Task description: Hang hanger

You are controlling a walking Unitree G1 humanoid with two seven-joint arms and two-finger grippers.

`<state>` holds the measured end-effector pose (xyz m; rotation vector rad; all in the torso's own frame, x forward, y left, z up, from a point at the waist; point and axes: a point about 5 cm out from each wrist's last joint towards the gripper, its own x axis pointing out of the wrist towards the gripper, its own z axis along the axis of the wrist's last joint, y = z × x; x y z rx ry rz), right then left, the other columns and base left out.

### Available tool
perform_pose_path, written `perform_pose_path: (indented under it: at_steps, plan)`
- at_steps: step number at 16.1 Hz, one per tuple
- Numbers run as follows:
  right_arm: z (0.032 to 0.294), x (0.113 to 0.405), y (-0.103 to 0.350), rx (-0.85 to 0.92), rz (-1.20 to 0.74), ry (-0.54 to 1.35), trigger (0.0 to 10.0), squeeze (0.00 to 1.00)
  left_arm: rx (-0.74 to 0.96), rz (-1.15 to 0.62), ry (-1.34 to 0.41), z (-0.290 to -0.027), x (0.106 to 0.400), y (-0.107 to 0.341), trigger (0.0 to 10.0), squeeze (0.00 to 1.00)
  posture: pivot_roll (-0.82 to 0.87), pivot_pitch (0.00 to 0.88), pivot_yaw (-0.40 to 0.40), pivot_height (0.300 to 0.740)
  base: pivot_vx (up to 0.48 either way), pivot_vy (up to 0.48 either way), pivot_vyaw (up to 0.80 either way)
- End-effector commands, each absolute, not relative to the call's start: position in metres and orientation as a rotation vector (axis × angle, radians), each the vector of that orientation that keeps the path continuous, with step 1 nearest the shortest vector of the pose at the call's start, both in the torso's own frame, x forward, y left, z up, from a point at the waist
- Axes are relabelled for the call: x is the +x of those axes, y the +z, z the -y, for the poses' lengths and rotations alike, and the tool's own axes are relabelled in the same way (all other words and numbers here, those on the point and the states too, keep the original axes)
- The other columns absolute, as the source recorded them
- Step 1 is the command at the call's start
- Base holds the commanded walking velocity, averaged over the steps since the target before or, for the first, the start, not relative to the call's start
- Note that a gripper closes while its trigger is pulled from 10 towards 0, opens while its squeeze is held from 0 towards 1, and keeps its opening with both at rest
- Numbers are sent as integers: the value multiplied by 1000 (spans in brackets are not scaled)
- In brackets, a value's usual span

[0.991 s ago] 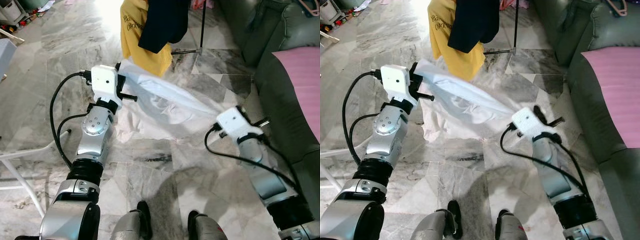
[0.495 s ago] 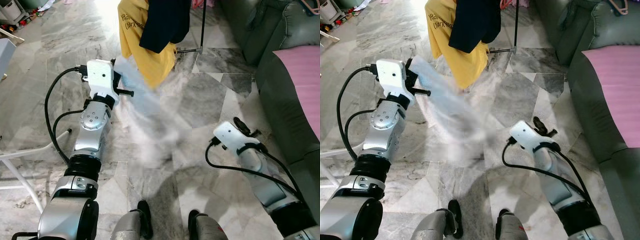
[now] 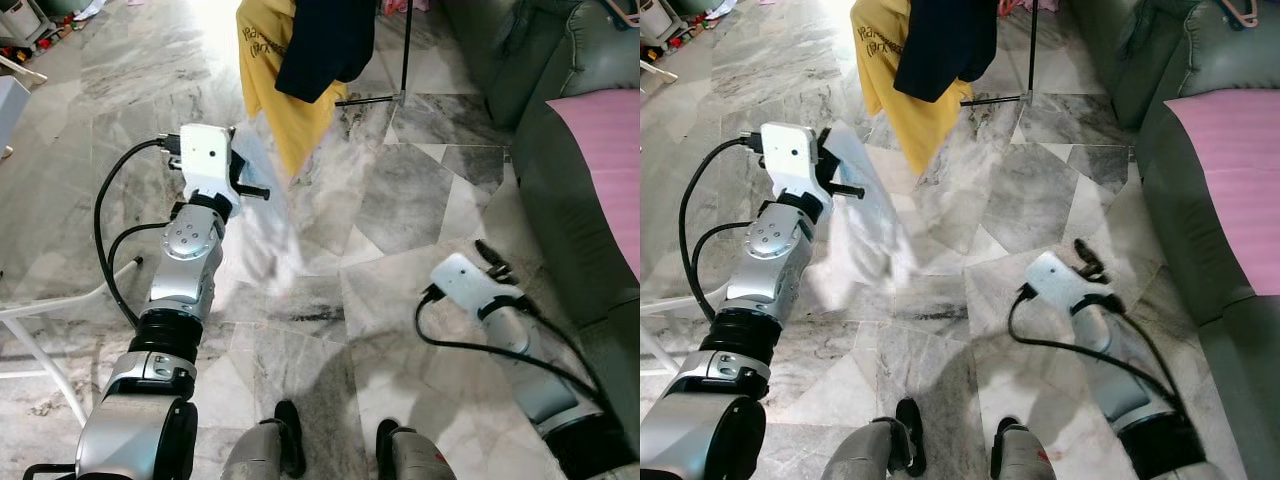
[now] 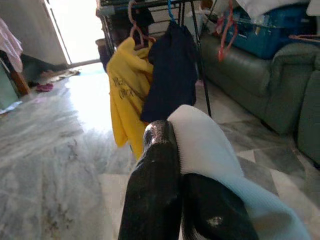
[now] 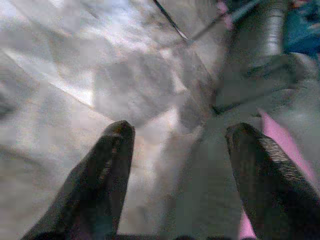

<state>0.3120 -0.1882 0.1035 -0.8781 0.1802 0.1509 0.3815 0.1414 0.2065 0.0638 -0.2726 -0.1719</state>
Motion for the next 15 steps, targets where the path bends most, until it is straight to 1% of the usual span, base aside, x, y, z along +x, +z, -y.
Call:
perform_pose_path:
  at_steps: [1,2,4,6,7,8,12,13,14,15]
  plan:
    - [179,308,101,-812,-172,206,10000,1000,42,283,-181,-140,382,213,0,0,-151,280,116,740,0,0,0]
    - [168,306,100,-740,-158,274,10000,1000,35,285,-187,-138,383,215,0,0,-150,278,116,740,0,0,0]
    - [148,298,98,-697,-122,420,10000,1000,5,304,-225,-130,382,223,0,0,-147,274,116,740,0,0,0]
    - [142,294,92,-698,-142,481,10000,1000,-22,315,-260,-122,379,228,0,0,-146,272,115,740,0,0,0]
    - [142,293,91,-704,-150,493,10000,973,-32,319,-272,-118,378,230,0,0,-146,272,115,740,0,0,0]
    - [145,298,91,-701,-156,469,10000,0,-81,347,-310,-109,375,241,0,0,-146,271,115,740,0,0,0]
    - [151,312,94,-743,-135,412,10000,0,-147,385,-409,-94,367,259,0,0,-144,268,112,740,0,0,0]
    - [150,316,97,-727,-121,404,10000,0,-168,374,-405,-93,367,259,0,0,-143,267,110,740,0,0,0]
    - [148,319,103,-715,-89,393,10000,0,-211,338,-356,-93,370,257,1412,0,-143,267,110,740,0,0,0]
    - [146,320,107,-701,-61,378,10000,0,-232,269,-274,-95,374,250,10000,0,-140,265,108,740,0,0,0]
